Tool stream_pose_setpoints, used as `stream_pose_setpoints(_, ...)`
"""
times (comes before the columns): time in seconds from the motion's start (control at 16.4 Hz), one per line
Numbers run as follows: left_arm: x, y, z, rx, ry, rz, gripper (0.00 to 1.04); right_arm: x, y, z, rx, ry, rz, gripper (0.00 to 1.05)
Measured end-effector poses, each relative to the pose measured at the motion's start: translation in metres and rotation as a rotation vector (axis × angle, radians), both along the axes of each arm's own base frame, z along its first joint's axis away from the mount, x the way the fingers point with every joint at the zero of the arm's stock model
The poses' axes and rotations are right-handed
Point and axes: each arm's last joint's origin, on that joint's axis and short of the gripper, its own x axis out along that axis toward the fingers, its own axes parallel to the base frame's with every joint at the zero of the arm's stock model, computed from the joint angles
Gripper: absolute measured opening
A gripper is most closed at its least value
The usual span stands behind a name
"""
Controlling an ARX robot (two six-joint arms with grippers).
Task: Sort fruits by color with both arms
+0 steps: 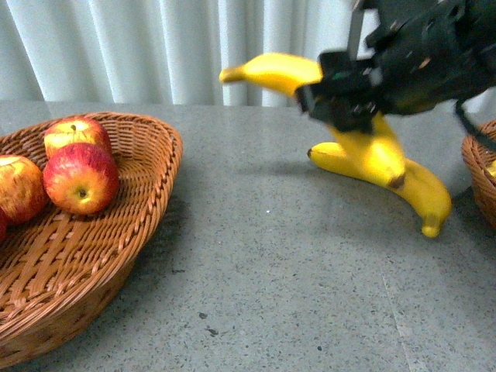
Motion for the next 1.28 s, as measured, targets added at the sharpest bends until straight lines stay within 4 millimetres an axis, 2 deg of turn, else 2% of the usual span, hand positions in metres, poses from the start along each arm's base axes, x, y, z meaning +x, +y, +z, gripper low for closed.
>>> stream_pose_setpoints(0.12, 0.0, 0.0, 0.0, 0.0, 0.0, 0.0, 0.98, 0.001, -0.04, 0.03, 0.105, -0.071, -0.023, 0.34)
stream_pose_setpoints(0.24, 0.0, 0.0, 0.0, 0.0, 0.0, 0.0, 0.98, -0.004, -0.086, 0.041, 0.109, -0.134, -0.103, 0.34)
stream_pose_setpoints(0.37, 0.0, 0.0, 0.0, 0.0, 0.0, 0.0, 0.98, -0.018, -0.13, 0.03, 0.077, -0.152, -0.157, 0.34)
stream_pose_setpoints(0.49, 0.0, 0.0, 0.0, 0.0, 0.0, 0.0, 0.98, -0.034, -0.173, 0.005, 0.026, -0.117, -0.196, 0.34)
stream_pose_setpoints(0.55, 0.0, 0.0, 0.0, 0.0, 0.0, 0.0, 0.98, -0.041, -0.196, -0.002, 0.001, -0.119, -0.23, 0.34)
stream_pose_setpoints(0.61, 0.0, 0.0, 0.0, 0.0, 0.0, 0.0, 0.98, -0.044, -0.211, -0.003, -0.017, -0.13, -0.248, 0.34)
stream_pose_setpoints(0.79, 0.0, 0.0, 0.0, 0.0, 0.0, 0.0, 0.98, -0.054, -0.236, -0.007, -0.066, -0.11, -0.252, 0.34)
stream_pose_setpoints(0.92, 0.0, 0.0, 0.0, 0.0, 0.0, 0.0, 0.98, -0.061, -0.243, -0.014, -0.111, -0.075, -0.245, 0.34)
stream_pose_setpoints(0.98, 0.0, 0.0, 0.0, 0.0, 0.0, 0.0, 0.98, -0.073, -0.249, -0.02, -0.158, -0.03, -0.212, 0.34)
stream_pose_setpoints(1.16, 0.0, 0.0, 0.0, 0.0, 0.0, 0.0, 0.98, -0.084, -0.249, -0.006, -0.18, -0.067, -0.175, 0.66)
stream_pose_setpoints(1.28, 0.0, 0.0, 0.0, 0.0, 0.0, 0.0, 0.98, -0.081, -0.234, 0.013, -0.161, -0.131, -0.151, 0.89)
